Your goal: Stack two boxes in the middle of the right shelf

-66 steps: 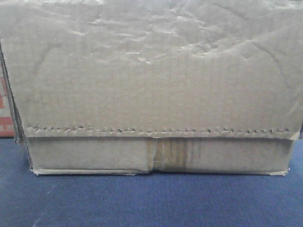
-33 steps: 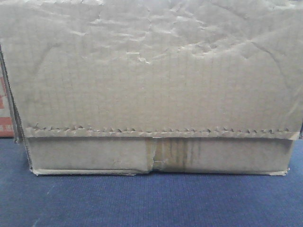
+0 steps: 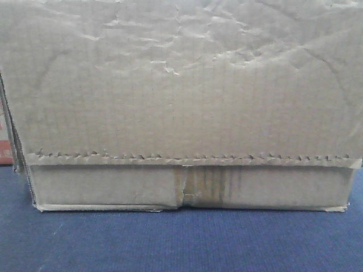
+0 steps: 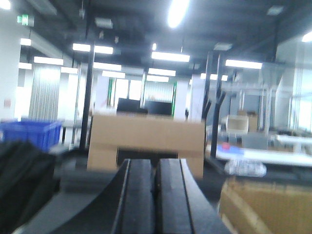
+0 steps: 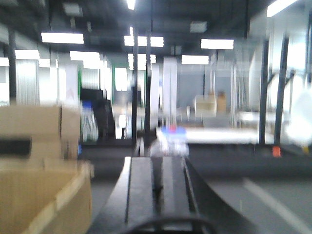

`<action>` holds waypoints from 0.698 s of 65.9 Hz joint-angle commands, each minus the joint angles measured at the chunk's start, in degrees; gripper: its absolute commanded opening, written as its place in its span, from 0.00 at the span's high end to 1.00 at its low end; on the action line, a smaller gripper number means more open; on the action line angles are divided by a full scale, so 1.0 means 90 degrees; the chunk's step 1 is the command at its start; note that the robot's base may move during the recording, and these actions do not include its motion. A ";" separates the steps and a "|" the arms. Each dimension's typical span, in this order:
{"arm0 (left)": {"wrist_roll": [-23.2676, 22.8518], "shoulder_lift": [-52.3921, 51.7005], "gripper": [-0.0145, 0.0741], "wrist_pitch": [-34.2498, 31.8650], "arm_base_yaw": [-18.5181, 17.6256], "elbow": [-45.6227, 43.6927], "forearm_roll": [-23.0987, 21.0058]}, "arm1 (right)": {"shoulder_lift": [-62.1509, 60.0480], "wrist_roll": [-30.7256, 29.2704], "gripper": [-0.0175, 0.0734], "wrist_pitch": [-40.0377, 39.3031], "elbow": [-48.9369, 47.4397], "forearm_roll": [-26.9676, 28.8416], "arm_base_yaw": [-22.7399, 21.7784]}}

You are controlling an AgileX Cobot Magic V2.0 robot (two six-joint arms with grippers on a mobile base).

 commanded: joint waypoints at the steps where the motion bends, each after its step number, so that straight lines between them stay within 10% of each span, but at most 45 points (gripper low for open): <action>1: 0.0010 0.0445 0.96 0.0695 -0.0017 -0.1184 0.0034 | 0.0384 -0.0003 0.98 0.0496 -0.1011 -0.0058 -0.0011; 15: 0.0010 0.2174 0.96 0.2829 -0.0017 -0.3325 0.0045 | 0.2070 -0.0003 0.90 0.1643 -0.2894 -0.0058 -0.0011; 29: 0.0010 0.3490 0.93 0.3687 -0.0166 -0.3995 0.0121 | 0.3471 -0.0003 0.49 0.2102 -0.3477 -0.0058 -0.0011; 46: 0.0010 0.4228 0.47 0.4120 -0.0492 -0.3995 0.0305 | 0.4390 -0.0003 0.18 0.2197 -0.3466 -0.0058 -0.0011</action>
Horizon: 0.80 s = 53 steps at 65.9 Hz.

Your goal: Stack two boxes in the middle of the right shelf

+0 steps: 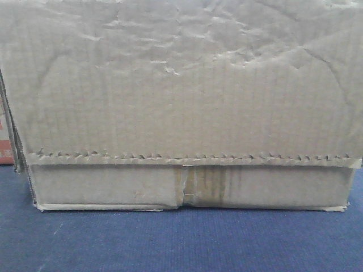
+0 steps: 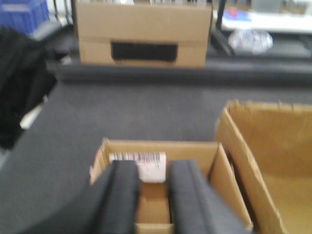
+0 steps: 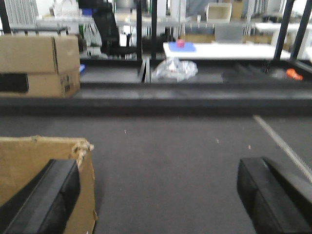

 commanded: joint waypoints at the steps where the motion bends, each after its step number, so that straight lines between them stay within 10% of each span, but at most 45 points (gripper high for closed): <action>1: 0.0010 0.0207 0.43 0.0129 -0.0067 -0.0055 0.0037 | 0.0234 -0.0003 0.18 -0.0058 -0.0032 -0.0058 -0.0011; 11: 0.0010 0.0501 0.14 0.0183 -0.0067 -0.0055 0.0048 | 0.0440 -0.0003 0.18 -0.0058 -0.0032 -0.0058 -0.0011; 31: 0.0061 0.1894 0.17 0.1702 -0.0055 -0.1394 0.0048 | 0.0485 -0.0003 0.18 -0.0058 -0.0032 -0.0058 -0.0011; 53: 0.1738 0.4393 0.17 0.3617 0.0280 -0.3682 -0.0169 | 0.0485 -0.0003 0.18 -0.0058 -0.0032 -0.0058 -0.0011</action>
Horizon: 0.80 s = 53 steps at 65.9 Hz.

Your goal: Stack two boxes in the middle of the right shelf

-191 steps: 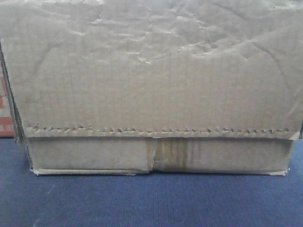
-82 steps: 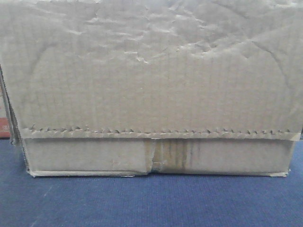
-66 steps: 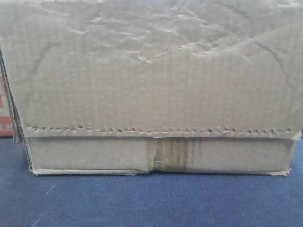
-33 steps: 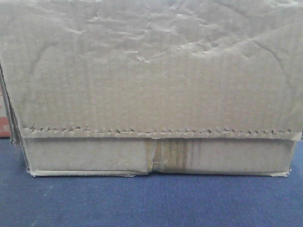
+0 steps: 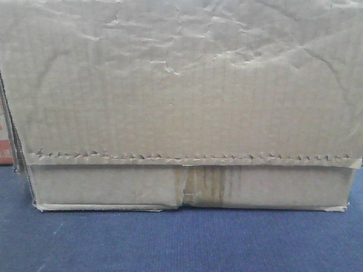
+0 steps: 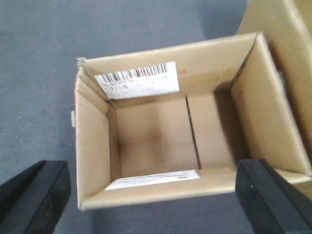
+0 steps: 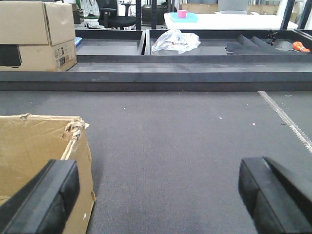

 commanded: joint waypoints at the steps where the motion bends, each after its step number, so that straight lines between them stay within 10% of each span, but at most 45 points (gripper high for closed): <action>1: 0.0442 0.0498 0.17 0.0315 0.0281 -0.0440 -0.0209 | 0.0022 -0.0003 0.18 -0.0088 -0.0032 -0.0058 -0.0011; 20: 0.1494 0.1631 0.17 0.0248 0.1741 -0.0743 -0.1219 | 0.0022 -0.0003 0.18 -0.0088 -0.0032 -0.0058 -0.0011; 53: 0.1542 0.2909 0.17 -0.0446 0.1821 -0.0743 -0.0896 | 0.0135 -0.0003 0.18 -0.0088 -0.0032 -0.0058 -0.0011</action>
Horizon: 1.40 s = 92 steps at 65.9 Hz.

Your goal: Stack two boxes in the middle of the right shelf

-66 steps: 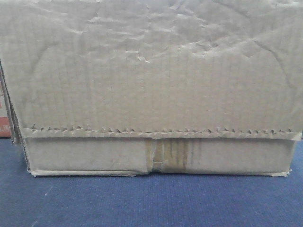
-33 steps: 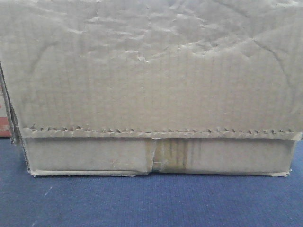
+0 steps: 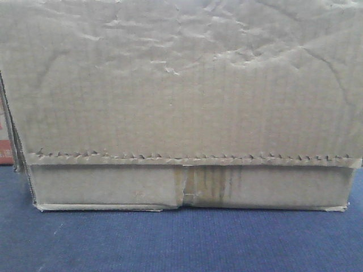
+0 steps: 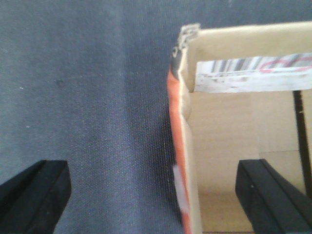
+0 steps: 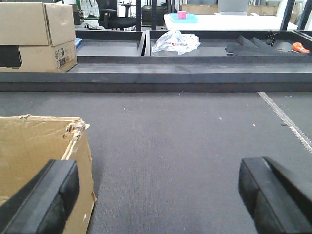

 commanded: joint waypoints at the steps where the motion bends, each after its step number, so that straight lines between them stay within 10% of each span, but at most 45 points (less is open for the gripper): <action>1: 0.0044 0.0150 0.17 -0.0087 0.0008 -0.0059 -0.0018 | 0.0083 -0.0003 0.18 -0.0088 -0.0032 -0.0058 -0.0011; 20: 0.0044 0.0288 0.27 0.0062 0.0008 -0.0059 -0.0137 | 0.0097 -0.0003 0.18 -0.0088 -0.0032 -0.0058 -0.0011; 38: 0.0044 0.0288 0.97 0.0133 0.0008 -0.0059 -0.0137 | 0.0097 -0.0003 0.18 -0.0088 -0.0032 -0.0058 -0.0011; 92: -0.1956 -0.1830 0.96 0.0360 -0.0186 -0.1840 -0.0015 | 0.0098 -0.0003 0.18 0.0001 -0.0032 -0.0058 -0.0011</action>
